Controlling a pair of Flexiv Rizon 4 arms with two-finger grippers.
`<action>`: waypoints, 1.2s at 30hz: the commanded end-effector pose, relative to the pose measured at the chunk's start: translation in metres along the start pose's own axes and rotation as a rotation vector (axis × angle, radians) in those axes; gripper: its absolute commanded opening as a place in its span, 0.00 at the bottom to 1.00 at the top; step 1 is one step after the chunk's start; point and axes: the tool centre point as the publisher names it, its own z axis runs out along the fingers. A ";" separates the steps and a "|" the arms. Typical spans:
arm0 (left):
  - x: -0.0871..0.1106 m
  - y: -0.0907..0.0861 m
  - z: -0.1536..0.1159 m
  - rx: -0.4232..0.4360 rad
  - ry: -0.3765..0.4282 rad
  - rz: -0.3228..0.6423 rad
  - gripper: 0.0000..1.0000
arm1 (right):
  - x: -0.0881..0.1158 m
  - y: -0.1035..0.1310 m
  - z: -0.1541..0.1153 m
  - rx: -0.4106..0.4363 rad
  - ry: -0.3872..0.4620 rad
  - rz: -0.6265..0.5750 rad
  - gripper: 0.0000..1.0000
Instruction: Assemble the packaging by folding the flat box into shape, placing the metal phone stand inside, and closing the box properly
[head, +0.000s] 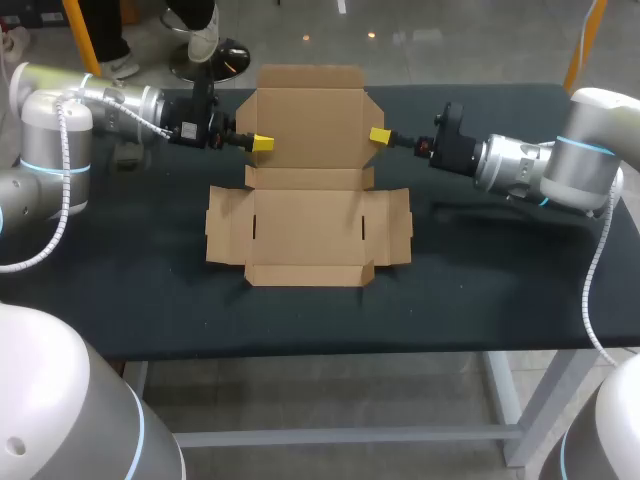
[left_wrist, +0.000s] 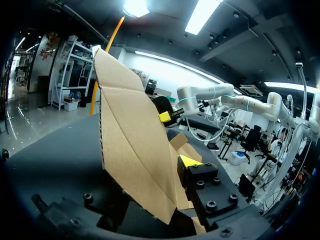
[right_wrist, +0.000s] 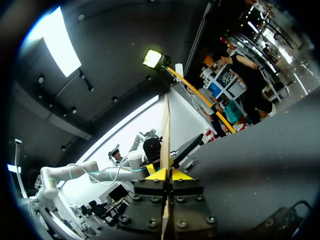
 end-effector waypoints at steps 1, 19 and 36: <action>-0.008 0.001 0.003 0.005 0.086 0.003 0.46 | -0.004 0.000 0.001 -0.006 0.014 -0.006 0.00; -0.010 -0.006 0.013 0.005 0.107 0.017 0.35 | -0.007 0.005 0.006 -0.008 0.021 -0.021 0.00; -0.011 -0.006 0.016 0.010 0.118 0.015 0.09 | -0.006 0.006 0.010 -0.011 0.029 -0.033 0.00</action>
